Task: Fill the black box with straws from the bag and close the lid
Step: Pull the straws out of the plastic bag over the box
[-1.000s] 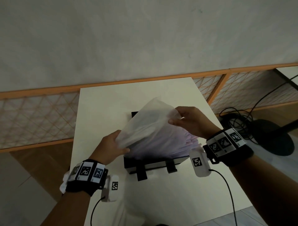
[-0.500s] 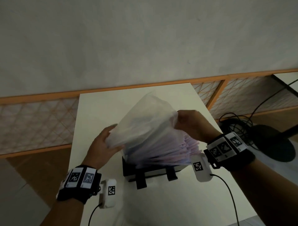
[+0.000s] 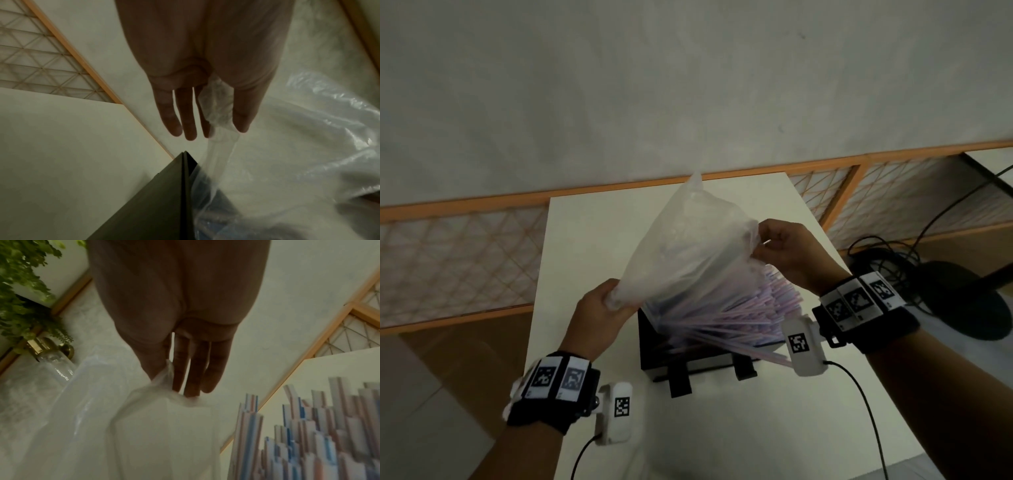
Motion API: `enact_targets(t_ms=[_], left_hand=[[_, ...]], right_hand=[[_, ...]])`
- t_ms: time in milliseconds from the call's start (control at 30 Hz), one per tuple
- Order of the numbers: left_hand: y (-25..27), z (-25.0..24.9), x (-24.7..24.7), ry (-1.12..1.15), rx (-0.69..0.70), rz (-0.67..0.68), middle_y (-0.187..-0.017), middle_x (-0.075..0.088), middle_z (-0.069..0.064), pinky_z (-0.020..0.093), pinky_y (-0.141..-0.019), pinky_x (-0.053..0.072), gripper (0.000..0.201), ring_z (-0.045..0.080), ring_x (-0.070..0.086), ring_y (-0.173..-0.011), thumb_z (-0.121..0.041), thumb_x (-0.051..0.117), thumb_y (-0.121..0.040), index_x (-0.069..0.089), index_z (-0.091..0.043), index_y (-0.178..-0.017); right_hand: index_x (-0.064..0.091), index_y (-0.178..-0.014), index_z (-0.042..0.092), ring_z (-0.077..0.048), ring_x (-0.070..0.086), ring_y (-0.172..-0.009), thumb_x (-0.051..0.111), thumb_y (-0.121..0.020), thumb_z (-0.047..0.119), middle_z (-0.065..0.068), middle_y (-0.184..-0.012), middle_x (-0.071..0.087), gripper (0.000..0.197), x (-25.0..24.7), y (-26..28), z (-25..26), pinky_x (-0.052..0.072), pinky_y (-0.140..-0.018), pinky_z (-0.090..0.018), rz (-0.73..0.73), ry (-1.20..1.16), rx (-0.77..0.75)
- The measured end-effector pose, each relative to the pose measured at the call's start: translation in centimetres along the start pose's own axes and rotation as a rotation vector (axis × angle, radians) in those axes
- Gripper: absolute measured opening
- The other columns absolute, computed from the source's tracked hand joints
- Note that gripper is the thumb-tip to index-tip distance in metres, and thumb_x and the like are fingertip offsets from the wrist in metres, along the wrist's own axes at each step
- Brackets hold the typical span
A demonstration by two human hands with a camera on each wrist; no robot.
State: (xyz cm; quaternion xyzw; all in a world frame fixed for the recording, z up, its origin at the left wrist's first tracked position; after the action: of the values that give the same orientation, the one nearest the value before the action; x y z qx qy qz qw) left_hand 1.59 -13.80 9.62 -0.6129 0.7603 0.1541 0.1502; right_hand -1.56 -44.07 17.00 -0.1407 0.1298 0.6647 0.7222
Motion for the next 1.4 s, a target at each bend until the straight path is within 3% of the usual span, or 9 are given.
enact_targets(t_ms=[133,300,500,633,733,900,1100,1267,1400], left_hand=[[0.2,-0.2,-0.5,0.03,0.005,-0.093,-0.079,0.064,0.02,0.029,-0.062,0.039,0.015,0.023,0.055,-0.071,-0.014,0.074,-0.077,0.062,-0.007,-0.084],[0.1,-1.3,-1.0,0.149,0.016,-0.149,-0.077,0.067,-0.018,0.028,-0.068,0.051,0.046,-0.008,0.061,-0.068,-0.003,0.08,-0.067,0.055,-0.035,-0.089],[0.2,-0.9,-1.2,0.333,0.033,-0.092,-0.111,0.058,-0.012,0.009,-0.076,0.051,0.08,-0.005,0.059,-0.099,0.005,0.079,-0.064,0.046,-0.029,-0.129],[0.3,-1.3,-1.3,0.348,0.009,-0.069,-0.086,0.072,-0.023,0.014,-0.078,0.047,0.043,-0.006,0.065,-0.086,-0.001,0.077,-0.07,0.064,-0.033,-0.096],[-0.9,-1.7,-1.5,0.38,0.051,-0.119,-0.08,0.075,-0.005,0.034,-0.076,0.055,0.017,0.019,0.07,-0.081,-0.019,0.081,-0.068,0.073,-0.028,-0.081],[-1.7,-1.0,-1.2,0.49,-0.025,-0.064,-0.08,0.075,0.002,0.033,-0.061,0.058,0.014,0.027,0.07,-0.077,-0.01,0.068,-0.08,0.071,-0.021,-0.088],[-1.6,0.0,-2.4,0.498,-0.019,-0.156,-0.066,0.071,0.001,0.025,-0.047,0.049,0.01,0.016,0.061,-0.048,-0.007,0.065,-0.083,0.067,-0.017,-0.082],[-1.5,-0.2,-4.0,0.726,-0.054,-0.034,-0.075,0.074,0.002,0.026,-0.051,0.056,0.049,0.018,0.07,-0.063,-0.051,0.085,-0.048,0.06,-0.021,-0.077],[-0.6,0.6,-5.9,0.712,-0.068,-0.196,-0.073,0.075,0.002,0.018,-0.04,0.049,0.006,0.018,0.069,-0.052,-0.018,0.052,-0.091,0.057,-0.016,-0.092]], right_hand=[[0.062,-0.093,0.026,-0.02,0.065,-0.079,0.069,-0.082,0.012,0.0,-0.085,0.068,0.02,-0.4,0.4,0.7,0.053,-0.072,-0.038,-0.034,0.042,0.005],[0.038,-0.135,0.026,-0.004,0.056,-0.098,0.077,-0.073,0.033,0.014,-0.114,0.055,0.073,0.5,0.5,1.1,0.047,-0.078,-0.018,0.136,0.288,0.101],[0.065,-0.094,0.015,-0.021,0.065,-0.082,0.071,-0.079,0.019,-0.004,-0.087,0.071,0.017,0.9,-0.5,0.5,0.05,-0.069,-0.039,-0.027,0.378,0.026],[0.066,-0.082,0.023,-0.017,0.068,-0.077,0.069,-0.079,0.005,-0.002,-0.081,0.072,0.019,0.8,-0.4,0.8,0.055,-0.072,-0.037,-0.041,0.172,0.013],[0.065,-0.099,0.013,-0.023,0.068,-0.089,0.073,-0.078,0.016,-0.006,-0.095,0.072,0.023,-0.1,-0.8,1.1,0.056,-0.08,-0.041,-0.06,0.144,-0.026],[0.063,-0.092,0.02,-0.002,0.059,-0.068,0.072,-0.079,0.011,0.013,-0.078,0.068,0.018,0.3,-1.1,0.2,0.049,-0.068,-0.029,-0.034,0.117,0.024],[0.061,-0.077,0.005,-0.008,0.054,-0.057,0.068,-0.078,-0.006,-0.007,-0.068,0.056,0.013,0.9,-0.6,-0.3,0.047,-0.06,-0.02,-0.152,-0.187,0.054],[0.063,-0.083,0.004,-0.013,0.056,-0.062,0.066,-0.084,0.008,-0.009,-0.072,0.059,0.005,2.4,-0.6,0.2,0.047,-0.058,-0.026,-0.07,-0.147,0.083],[0.062,-0.093,0.007,-0.018,0.059,-0.069,0.067,-0.085,0.018,-0.01,-0.079,0.062,0.014,5.6,-0.7,0.7,0.049,-0.06,-0.028,0.051,-0.074,0.095]])
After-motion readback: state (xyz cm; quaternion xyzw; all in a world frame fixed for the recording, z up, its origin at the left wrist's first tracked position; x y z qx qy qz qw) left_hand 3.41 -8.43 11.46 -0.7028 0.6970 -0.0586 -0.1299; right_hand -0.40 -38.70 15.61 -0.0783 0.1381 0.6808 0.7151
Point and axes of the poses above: each hand's wrist, its own y-axis away from the middle knuckle, its own x-axis out of the palm, z = x × y, the point moved 1 cm from there along -y, towards the middle knuckle
